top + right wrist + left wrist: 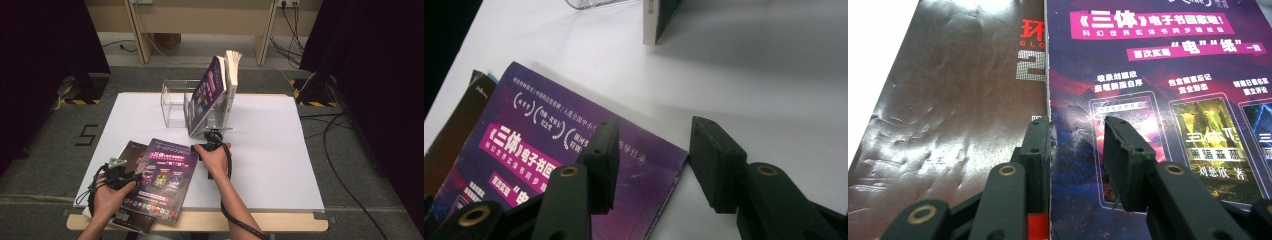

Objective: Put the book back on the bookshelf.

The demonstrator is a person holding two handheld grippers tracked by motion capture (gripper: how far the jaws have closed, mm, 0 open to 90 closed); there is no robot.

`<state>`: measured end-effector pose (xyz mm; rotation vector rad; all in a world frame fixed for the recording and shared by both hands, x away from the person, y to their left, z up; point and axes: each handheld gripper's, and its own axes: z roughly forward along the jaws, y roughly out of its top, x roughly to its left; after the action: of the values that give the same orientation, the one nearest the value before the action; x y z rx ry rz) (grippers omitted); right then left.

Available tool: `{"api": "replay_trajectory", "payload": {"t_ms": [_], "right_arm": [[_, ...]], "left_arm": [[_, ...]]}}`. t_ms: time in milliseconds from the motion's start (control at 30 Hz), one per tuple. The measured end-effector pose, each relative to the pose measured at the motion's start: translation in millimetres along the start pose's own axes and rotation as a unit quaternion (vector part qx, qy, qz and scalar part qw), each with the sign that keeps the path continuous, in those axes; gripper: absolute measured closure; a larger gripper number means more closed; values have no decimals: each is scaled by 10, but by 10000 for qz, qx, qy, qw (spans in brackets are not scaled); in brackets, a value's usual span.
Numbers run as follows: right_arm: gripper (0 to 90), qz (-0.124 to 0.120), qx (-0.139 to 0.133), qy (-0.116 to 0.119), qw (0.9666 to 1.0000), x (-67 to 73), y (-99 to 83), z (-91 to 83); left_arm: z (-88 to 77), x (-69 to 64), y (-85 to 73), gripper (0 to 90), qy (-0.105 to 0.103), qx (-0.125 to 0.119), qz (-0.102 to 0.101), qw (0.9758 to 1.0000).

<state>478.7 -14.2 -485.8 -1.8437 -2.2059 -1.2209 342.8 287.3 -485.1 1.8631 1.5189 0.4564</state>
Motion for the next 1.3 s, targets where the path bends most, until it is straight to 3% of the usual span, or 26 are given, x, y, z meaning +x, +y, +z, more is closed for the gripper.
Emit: {"api": "replay_trajectory", "payload": {"t_ms": [333, 667, 767, 800, 833, 1033, 1167, 1300], "right_arm": [[591, 369, -202, 62, 9991, -13, -75, -20], [600, 508, -186, 126, 9985, -5, -117, -43], [624, 654, -32, 350, 9972, -22, -130, -52], [618, 745, 165, 613, 9952, -23, -144, -39], [614, 693, 242, 773, 9943, 30, -184, -9], [629, 530, 263, 670, 9960, 59, -175, -8], [696, 520, 242, 679, 9960, 43, -180, -6], [764, 358, 218, 663, 9969, 85, -165, -28]], "left_arm": [[1, -23, 13, 638, 74, 47, 23, 10000], [1, -24, 15, 639, 83, 53, 35, 9999], [1, -20, 15, 640, 67, 49, 0, 10000], [1, -19, 13, 640, 61, 48, -24, 10000], [1, -19, 10, 641, 45, 42, -50, 10000], [-2, -6, 3, 642, 7, 22, -47, 10000], [-10, -16, 3, 644, 66, 31, 57, 10000], [-15, -10, -1, 644, 75, 16, 86, 9999]]}}
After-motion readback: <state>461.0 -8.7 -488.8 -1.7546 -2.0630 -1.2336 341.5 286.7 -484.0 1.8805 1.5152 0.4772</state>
